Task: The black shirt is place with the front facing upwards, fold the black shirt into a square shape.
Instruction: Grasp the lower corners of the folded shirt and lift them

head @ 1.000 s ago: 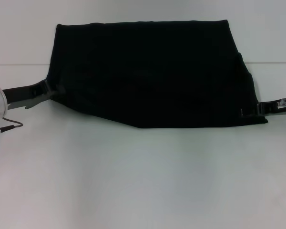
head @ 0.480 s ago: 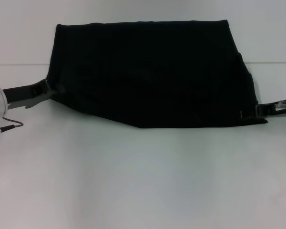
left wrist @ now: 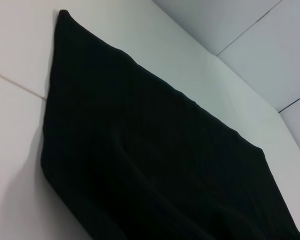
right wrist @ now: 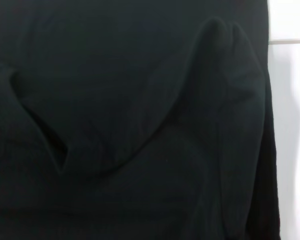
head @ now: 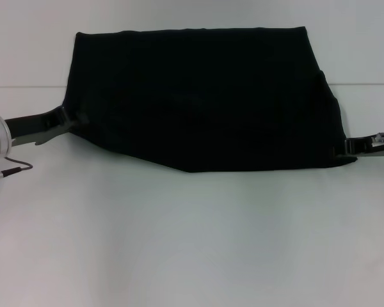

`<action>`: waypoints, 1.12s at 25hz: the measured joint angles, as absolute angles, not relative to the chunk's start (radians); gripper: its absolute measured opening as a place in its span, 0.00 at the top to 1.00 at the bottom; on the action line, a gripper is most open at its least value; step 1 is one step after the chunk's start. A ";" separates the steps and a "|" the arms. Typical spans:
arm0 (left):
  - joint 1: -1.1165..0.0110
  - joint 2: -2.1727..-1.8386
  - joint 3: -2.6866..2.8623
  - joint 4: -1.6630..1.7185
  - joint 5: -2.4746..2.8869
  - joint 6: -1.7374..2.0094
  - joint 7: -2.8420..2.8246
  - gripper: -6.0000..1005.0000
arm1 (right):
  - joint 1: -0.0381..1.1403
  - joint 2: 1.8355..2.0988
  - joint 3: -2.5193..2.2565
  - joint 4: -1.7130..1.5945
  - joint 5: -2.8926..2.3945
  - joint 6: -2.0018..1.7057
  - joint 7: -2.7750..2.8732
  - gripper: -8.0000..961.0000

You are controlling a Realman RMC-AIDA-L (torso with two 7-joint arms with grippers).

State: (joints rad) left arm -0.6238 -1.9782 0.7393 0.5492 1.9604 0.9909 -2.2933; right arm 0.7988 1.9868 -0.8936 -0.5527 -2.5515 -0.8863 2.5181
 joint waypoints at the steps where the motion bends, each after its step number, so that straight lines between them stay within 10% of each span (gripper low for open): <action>1: -0.624 -1.978 0.739 0.549 1.960 0.991 -2.293 0.95 | 0.800 1.986 -0.893 -0.552 -2.551 -0.887 2.518 0.57; 14: -0.621 -1.977 0.742 0.558 1.962 1.016 -2.293 0.93 | 0.792 1.984 -0.877 -0.577 -2.549 -0.932 2.519 0.90; 28: -0.577 -1.913 0.736 0.650 2.137 1.402 -2.351 0.91 | 0.630 1.982 -0.768 -0.892 -2.490 -1.394 2.471 0.91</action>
